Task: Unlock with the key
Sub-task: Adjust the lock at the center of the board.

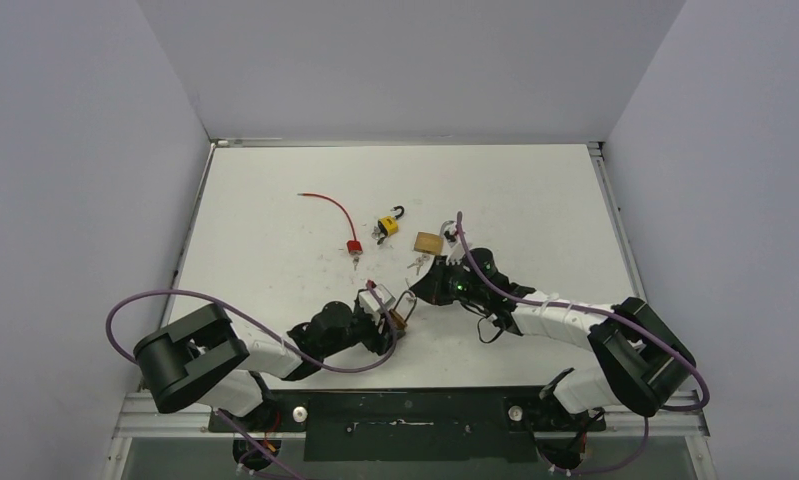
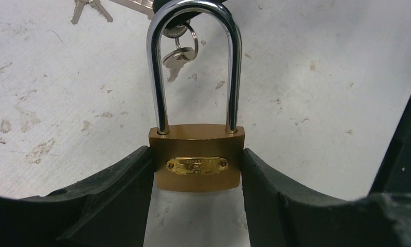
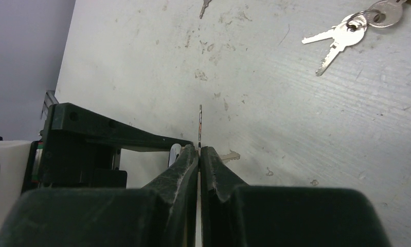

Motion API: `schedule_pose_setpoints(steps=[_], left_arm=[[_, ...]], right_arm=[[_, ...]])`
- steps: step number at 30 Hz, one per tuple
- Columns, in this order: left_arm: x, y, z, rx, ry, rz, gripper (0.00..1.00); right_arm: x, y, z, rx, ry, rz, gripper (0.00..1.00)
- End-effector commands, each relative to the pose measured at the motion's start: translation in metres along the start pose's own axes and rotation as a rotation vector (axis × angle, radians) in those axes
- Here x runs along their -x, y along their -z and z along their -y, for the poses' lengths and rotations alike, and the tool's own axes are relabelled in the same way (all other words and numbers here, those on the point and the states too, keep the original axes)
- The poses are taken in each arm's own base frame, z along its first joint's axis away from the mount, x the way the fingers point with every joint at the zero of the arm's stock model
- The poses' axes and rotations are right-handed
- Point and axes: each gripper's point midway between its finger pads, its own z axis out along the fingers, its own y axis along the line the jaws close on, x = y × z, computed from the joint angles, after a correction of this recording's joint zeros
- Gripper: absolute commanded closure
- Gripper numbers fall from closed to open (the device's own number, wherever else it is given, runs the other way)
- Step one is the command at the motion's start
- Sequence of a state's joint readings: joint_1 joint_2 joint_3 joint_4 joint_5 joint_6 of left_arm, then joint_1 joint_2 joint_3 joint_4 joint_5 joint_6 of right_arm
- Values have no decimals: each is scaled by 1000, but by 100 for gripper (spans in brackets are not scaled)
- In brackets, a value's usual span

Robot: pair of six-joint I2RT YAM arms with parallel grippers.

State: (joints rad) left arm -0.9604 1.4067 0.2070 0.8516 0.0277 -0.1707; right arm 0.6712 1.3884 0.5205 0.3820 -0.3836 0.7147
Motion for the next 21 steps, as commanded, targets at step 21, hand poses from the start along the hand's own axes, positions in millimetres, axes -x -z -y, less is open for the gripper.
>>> schedule_pose_setpoints(steps=[21], left_arm=[[17,-9,-12,84,-10,21,29]], right_arm=[[7,5,-42,-22,81,75,100]])
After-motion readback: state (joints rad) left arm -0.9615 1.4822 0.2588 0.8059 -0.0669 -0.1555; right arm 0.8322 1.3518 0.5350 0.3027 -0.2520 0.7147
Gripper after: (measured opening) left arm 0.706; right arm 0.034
